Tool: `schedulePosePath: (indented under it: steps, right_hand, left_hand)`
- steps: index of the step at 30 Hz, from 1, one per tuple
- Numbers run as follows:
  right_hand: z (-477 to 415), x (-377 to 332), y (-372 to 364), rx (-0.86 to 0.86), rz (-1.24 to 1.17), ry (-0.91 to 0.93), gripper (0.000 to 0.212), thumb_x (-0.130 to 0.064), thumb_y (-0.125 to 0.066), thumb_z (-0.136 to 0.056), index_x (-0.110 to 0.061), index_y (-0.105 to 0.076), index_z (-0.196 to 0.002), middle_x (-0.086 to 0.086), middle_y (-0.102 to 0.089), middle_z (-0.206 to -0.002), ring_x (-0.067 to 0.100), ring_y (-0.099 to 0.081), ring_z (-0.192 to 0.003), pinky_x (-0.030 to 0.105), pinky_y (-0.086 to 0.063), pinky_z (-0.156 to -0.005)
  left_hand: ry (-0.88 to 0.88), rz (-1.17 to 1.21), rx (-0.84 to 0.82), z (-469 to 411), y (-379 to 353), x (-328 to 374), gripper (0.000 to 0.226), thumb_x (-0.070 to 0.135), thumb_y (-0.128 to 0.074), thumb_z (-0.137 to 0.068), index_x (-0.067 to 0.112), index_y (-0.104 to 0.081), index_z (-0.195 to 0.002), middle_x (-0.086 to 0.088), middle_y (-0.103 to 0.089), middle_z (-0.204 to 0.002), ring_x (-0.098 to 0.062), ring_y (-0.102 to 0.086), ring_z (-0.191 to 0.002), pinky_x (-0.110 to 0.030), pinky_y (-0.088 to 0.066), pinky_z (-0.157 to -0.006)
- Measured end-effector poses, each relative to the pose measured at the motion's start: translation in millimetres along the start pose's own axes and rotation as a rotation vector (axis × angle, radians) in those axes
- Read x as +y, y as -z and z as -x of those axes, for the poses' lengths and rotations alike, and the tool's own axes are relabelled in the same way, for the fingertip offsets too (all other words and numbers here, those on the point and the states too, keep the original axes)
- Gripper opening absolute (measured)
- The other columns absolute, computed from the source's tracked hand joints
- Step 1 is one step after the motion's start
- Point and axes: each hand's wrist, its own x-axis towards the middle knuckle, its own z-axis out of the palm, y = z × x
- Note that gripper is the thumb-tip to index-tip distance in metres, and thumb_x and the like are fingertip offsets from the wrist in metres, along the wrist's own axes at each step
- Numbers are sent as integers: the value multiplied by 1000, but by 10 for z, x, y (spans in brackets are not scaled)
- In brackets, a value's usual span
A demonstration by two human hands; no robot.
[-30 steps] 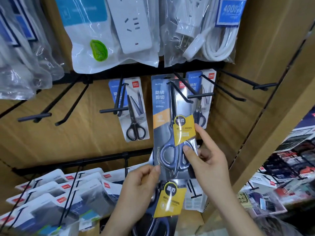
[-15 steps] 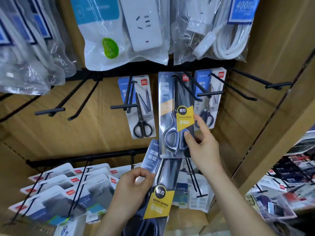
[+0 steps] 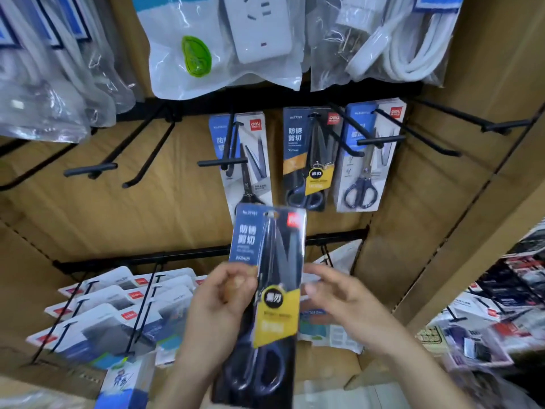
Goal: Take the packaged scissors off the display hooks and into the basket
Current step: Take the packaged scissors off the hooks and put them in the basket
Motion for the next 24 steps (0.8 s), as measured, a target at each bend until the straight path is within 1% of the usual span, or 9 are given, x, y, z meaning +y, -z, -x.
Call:
schedulePosePath:
  steps: [3, 6, 8, 10, 13, 16, 19, 21, 24]
  right_hand:
    - [40, 118, -97, -78, -35, 89, 32, -18, -69, -88, -17, -61, -119, 0, -77, -101, 11, -71, -94, 24, -54, -82]
    - [53, 161, -42, 37, 6, 145, 27, -1, -64, -92, -11, -62, -116, 0, -77, -99, 9, -71, -91, 20, -52, -81]
    - [80, 161, 49, 51, 115, 173, 27, 1, -63, -92, -13, -63, -114, -1, -76, -100, 9, -70, -93, 20, -51, -83]
    - [125, 171, 125, 47, 179, 185, 25, -1, -64, -92, -16, -64, -112, -3, -76, -101, 8, -69, -95, 21, -51, -85]
    - [167, 171, 159, 65, 146, 206, 22, -3, -64, -91, -13, -64, -110, -4, -76, -97, 7, -69, -91, 19, -51, -82]
    - [201, 144, 183, 56, 102, 215, 24, -16, -66, -89, -13, -65, -113, -2, -76, -102, 7, -69, -95, 16, -50, -83]
    - [239, 239, 266, 31, 130, 174, 23, -34, -61, -89, -29, -71, -109, -7, -74, -102, 4, -65, -96, 19, -51, -86]
    - [262, 338, 325, 30, 115, 88, 20, -43, -57, -93, -39, -71, -106, 9, -63, -97, 6, -59, -91, 28, -57, -85]
    - [284, 414, 365, 65, 42, 55, 32, -56, -61, -86, -34, -73, -106, 13, -53, -93, 11, -57, -85, 35, -61, -79]
  left_hand:
    - [-93, 89, 14, -63, -257, 80, 43, 0, -61, -94, 33, -58, -120, 2, -71, -112, -14, -68, -104, -28, -52, -91]
    - [-96, 270, -7, -104, -410, 205, 66, -3, -59, -93, 42, -38, -137, -5, -73, -111, -20, -69, -103, -34, -56, -90]
    - [-65, 367, 20, -183, -412, 339, 64, 2, -62, -91, 46, -41, -133, -7, -74, -106, -23, -71, -101, -38, -57, -87]
    - [-46, 407, 19, -297, -372, 495, 45, 14, -67, -86, 35, -56, -124, -7, -75, -103, -24, -72, -94, -39, -59, -81]
    - [-43, 439, -40, -409, -389, 671, 20, 27, -71, -76, 20, -72, -95, -8, -76, -90, -22, -73, -81, -37, -59, -70]
    - [-89, 449, -47, -408, -489, 772, 15, 25, -71, -76, 15, -72, -87, -6, -76, -82, -19, -74, -76, -30, -59, -65]
    - [-167, 416, -67, -402, -571, 863, 5, 24, -71, -80, 23, -76, -81, -5, -76, -80, -20, -74, -76, -31, -60, -66]
    - [-213, 363, -76, -420, -637, 923, 12, 19, -71, -85, 26, -76, -78, -3, -76, -79, -20, -73, -77, -34, -62, -69]
    - [-231, 338, -82, -439, -743, 992, 15, 14, -70, -89, 25, -74, -78, -3, -76, -80, -22, -73, -80, -42, -62, -73]
